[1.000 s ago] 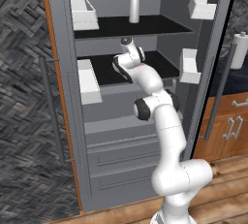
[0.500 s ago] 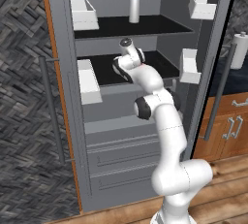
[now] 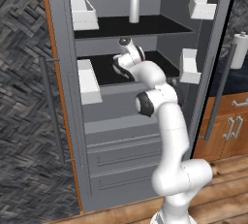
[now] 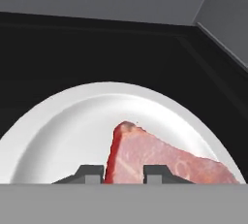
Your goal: Retrieve the steak from the fridge and place it on the saucepan with marinade on the stove.
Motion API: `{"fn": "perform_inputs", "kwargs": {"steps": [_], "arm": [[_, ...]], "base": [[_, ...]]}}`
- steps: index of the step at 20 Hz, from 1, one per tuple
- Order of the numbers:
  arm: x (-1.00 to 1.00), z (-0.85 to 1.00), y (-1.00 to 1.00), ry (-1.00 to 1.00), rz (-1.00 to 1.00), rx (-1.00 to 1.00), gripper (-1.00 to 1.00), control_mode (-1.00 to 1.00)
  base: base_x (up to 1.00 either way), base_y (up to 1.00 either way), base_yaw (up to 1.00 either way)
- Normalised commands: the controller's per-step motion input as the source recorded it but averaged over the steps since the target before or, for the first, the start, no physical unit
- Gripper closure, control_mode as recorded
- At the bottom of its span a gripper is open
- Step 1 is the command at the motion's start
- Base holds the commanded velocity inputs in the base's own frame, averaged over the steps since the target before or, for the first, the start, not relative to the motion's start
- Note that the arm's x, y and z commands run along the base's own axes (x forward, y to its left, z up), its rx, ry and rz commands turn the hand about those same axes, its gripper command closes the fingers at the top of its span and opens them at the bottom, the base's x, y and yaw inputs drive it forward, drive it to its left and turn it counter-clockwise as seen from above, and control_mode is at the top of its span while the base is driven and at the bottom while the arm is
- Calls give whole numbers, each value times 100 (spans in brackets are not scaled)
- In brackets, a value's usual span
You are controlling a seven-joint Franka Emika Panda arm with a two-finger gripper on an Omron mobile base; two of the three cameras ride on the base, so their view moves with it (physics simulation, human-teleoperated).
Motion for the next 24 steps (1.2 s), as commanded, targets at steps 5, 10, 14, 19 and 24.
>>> {"fn": "perform_inputs", "kwargs": {"steps": [5,10,14,19,24], "arm": [[-76,-17,0,-12,6,-4,100,-100],[-99,-37,0,-6,8,-8,100,-100],[-100,-1,-5,-18,2,0,100,-100],[-100,19,-2,-26,0,0,100,-100],[-100,42,1,-24,0,0,100,-100]], "base": [[0,0,0],[0,0,0],[0,0,0],[0,0,0],[0,0,0]]}}
